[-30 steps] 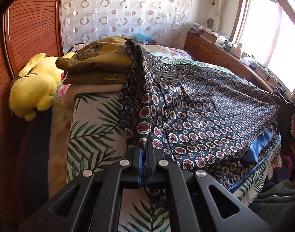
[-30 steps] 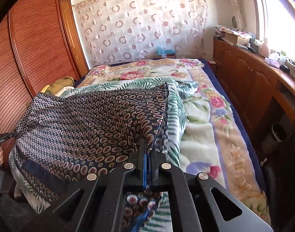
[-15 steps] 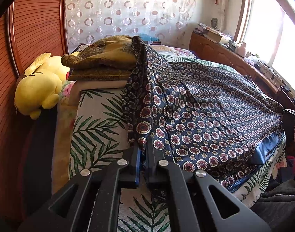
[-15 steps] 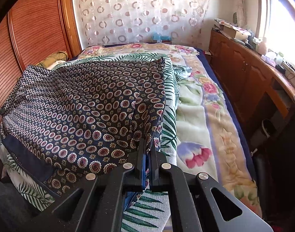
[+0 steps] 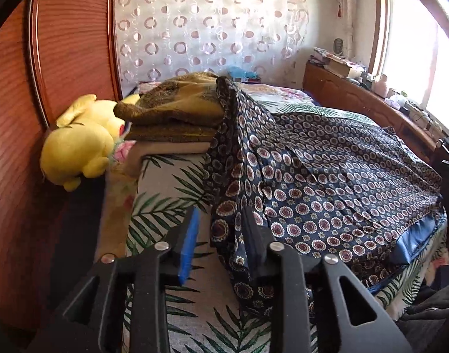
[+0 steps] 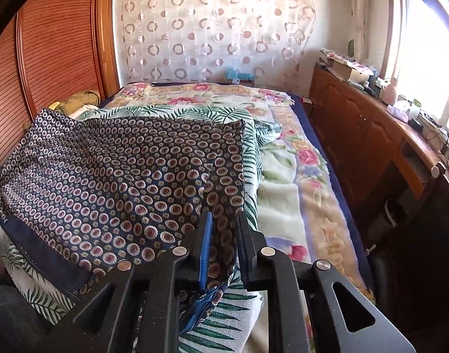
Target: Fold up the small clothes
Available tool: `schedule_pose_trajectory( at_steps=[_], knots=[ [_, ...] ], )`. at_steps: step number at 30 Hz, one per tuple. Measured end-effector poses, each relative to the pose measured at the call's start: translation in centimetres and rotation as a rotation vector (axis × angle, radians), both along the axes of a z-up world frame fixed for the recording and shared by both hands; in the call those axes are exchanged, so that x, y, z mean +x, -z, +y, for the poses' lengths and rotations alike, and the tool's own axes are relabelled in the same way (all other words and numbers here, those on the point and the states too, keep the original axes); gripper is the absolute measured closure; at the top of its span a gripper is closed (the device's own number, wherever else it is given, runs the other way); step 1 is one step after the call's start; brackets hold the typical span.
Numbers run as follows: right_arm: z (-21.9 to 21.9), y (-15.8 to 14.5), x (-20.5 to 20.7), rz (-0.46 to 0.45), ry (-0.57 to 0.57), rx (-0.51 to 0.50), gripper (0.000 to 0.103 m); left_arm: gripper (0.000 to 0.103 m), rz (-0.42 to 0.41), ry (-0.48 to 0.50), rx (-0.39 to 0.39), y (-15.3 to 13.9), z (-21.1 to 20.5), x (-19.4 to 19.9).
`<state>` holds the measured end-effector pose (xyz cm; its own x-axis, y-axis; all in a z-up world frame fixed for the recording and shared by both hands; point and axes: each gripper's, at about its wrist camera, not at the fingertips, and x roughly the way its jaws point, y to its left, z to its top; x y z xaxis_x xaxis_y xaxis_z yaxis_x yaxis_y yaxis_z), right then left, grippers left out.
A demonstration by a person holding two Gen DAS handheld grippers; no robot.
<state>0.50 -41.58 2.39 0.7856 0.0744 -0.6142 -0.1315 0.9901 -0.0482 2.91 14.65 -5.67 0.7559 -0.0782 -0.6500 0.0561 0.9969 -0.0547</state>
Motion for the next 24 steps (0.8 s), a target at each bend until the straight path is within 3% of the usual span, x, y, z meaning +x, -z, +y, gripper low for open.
schedule_pose_trajectory(
  at_steps=[2,6,13,24],
  knots=[
    [0.5,-0.1,-0.1,-0.007,-0.008,0.009,0.086,0.06,-0.019,0.008,-0.02,-0.4,-0.2,0.0],
    [2.7,0.5,-0.4,-0.012,-0.048,-0.002,0.086,0.057,-0.026,0.014,-0.02,-0.7,-1.1,0.4],
    [7.0,2.9,-0.1,0.012,-0.134,-0.005,0.086,0.032,-0.004,0.03,-0.056,0.3,-1.9,1.0],
    [11.3,5.8,1.3,0.065,-0.236,0.015,0.086,0.031,0.038,-0.029,-0.052,1.9,-1.0,1.1]
  ],
)
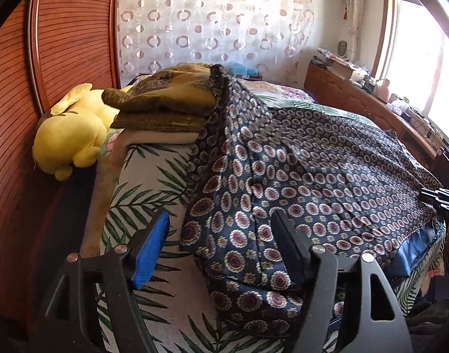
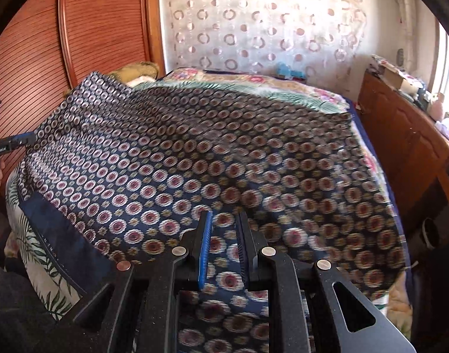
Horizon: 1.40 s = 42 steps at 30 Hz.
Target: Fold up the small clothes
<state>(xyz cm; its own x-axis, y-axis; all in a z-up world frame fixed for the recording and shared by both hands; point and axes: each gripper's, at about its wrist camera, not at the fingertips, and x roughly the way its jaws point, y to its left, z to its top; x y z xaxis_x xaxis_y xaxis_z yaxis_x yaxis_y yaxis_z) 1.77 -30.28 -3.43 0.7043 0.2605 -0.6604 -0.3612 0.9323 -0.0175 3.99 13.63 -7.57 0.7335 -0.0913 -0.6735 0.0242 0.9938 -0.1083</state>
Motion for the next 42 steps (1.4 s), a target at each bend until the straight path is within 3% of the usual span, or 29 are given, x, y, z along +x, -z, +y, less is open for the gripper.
schedule_pose_trajectory(
  at_steps=[4,5,7,14,16,24,29,42],
  knots=[
    [0.9,1.5,1.5,0.026,-0.031,0.002,0.083,0.031,0.024,-0.019,-0.014,0.8,0.7,0.0],
    [0.9,1.6,1.7,0.028,-0.037,0.005,0.078,0.031,0.028,-0.022,-0.017,1.0,0.8,0.0],
    [1.1,2.0,2.0,0.027,-0.039,0.01,0.058,0.031,0.039,-0.022,-0.029,1.3,1.0,-0.1],
    [1.7,2.8,2.0,-0.016,-0.01,-0.03,0.049,0.031,0.058,0.015,-0.103,2.2,0.9,-0.6],
    [1.9,3.0,2.0,-0.025,-0.002,-0.029,0.046,0.038,0.057,0.036,-0.127,2.3,0.7,-0.8],
    [1.4,3.0,1.6,-0.021,-0.005,-0.017,0.044,0.063,0.055,0.037,-0.122,2.4,0.3,-1.0],
    [1.4,2.9,1.5,-0.02,-0.007,-0.017,0.042,0.097,0.044,0.044,-0.143,2.1,0.4,-0.5],
    [1.4,2.8,1.4,-0.02,-0.003,-0.009,0.041,0.098,-0.126,0.235,-0.193,-5.0,-6.6,2.6]
  ],
)
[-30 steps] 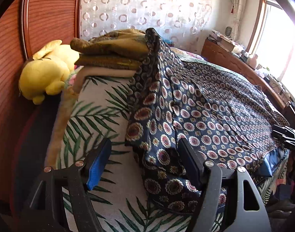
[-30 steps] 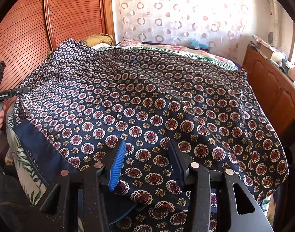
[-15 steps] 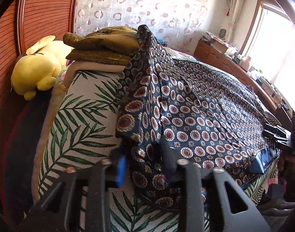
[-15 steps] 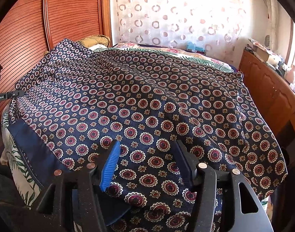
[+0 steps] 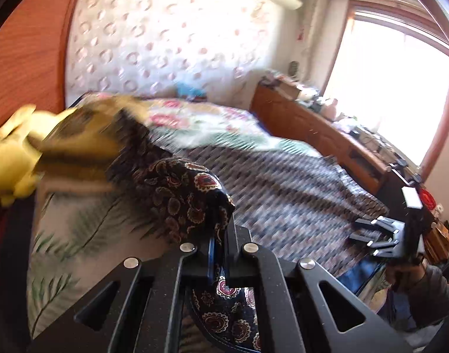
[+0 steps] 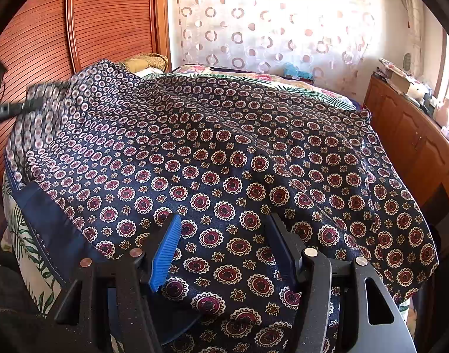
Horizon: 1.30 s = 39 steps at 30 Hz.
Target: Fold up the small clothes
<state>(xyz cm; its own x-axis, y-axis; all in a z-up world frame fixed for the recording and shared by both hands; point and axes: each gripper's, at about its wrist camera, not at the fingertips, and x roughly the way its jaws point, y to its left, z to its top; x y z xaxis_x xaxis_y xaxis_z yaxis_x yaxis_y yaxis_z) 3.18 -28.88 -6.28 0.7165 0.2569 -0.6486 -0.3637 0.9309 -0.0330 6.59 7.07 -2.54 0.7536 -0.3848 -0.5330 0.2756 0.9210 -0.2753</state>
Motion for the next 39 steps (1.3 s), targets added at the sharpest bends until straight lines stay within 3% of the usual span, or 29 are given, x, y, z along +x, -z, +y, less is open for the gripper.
schedule_pose_trajectory(
  at_steps=[9,15,17,22,25,29,39],
  knots=[
    [-1.0,-0.8,-0.6,-0.001,0.028,0.044,0.041,0.098,-0.061,0.198,-0.007,-4.3,-8.6,3.5],
    [-2.0,-1.8,-1.6,-0.031,0.048,0.072,0.041,0.097,-0.049,0.27,0.033,-4.5,-12.3,3.0],
    [-2.2,-1.9,-1.8,-0.033,0.046,0.076,0.041,0.09,-0.043,0.269,0.074,-4.0,-13.0,2.7],
    [-2.0,-1.9,-1.8,-0.028,0.042,0.08,0.041,0.06,-0.032,0.246,0.089,-3.1,-12.5,2.4],
    [-1.8,-2.1,-1.4,-0.023,0.034,0.086,0.041,0.055,-0.023,0.214,0.077,-2.7,-11.9,2.6],
    [-1.0,-2.4,-0.7,-0.024,0.013,0.089,0.041,0.025,-0.012,0.172,0.051,-1.9,-10.0,2.4],
    [2.6,-4.1,3.1,-0.024,-0.074,0.095,0.041,0.023,-0.045,0.03,0.108,-1.3,-6.3,2.0]
  ],
)
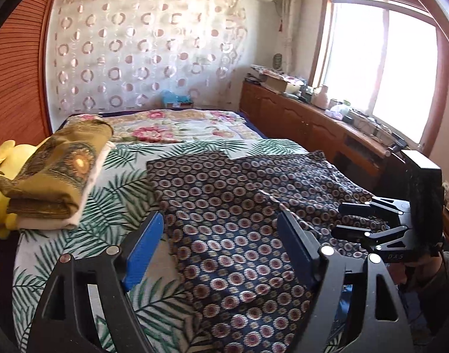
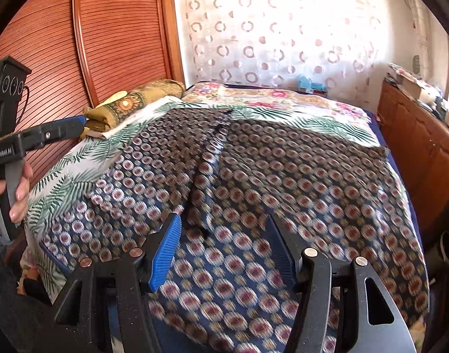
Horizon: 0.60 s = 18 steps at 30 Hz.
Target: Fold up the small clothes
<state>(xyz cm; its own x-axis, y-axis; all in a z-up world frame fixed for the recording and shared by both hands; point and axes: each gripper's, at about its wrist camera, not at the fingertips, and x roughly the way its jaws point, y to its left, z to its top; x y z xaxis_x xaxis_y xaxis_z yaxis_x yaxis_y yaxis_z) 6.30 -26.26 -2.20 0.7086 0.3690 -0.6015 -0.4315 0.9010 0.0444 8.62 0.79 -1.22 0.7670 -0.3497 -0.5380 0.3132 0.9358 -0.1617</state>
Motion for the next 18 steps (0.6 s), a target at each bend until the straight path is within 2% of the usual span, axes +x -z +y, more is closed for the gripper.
schedule_pose_trajectory(
  at_steps=[4,12,13,14,18],
  knots=[
    [1.9,-0.1,2.5,0.033,-0.034,0.001,0.041,0.023,-0.001,-0.024,-0.008,0.3,1.1,0.0],
    [4.4,1.7,7.6,0.169,-0.063,-0.037,0.041,0.023,0.004,-0.04,-0.012,1.1,1.8,-0.3],
    [4.6,1.9,7.9,0.177,-0.063,-0.041,0.045,0.023,0.004,-0.04,-0.009,1.2,1.8,-0.3],
    [4.8,2.0,8.1,0.187,-0.07,-0.039,0.057,0.023,0.006,-0.037,-0.009,1.2,1.7,-0.2],
    [5.4,2.5,9.0,0.209,-0.101,-0.042,0.082,0.023,0.014,-0.028,-0.01,1.6,1.4,-0.2]
  ],
)
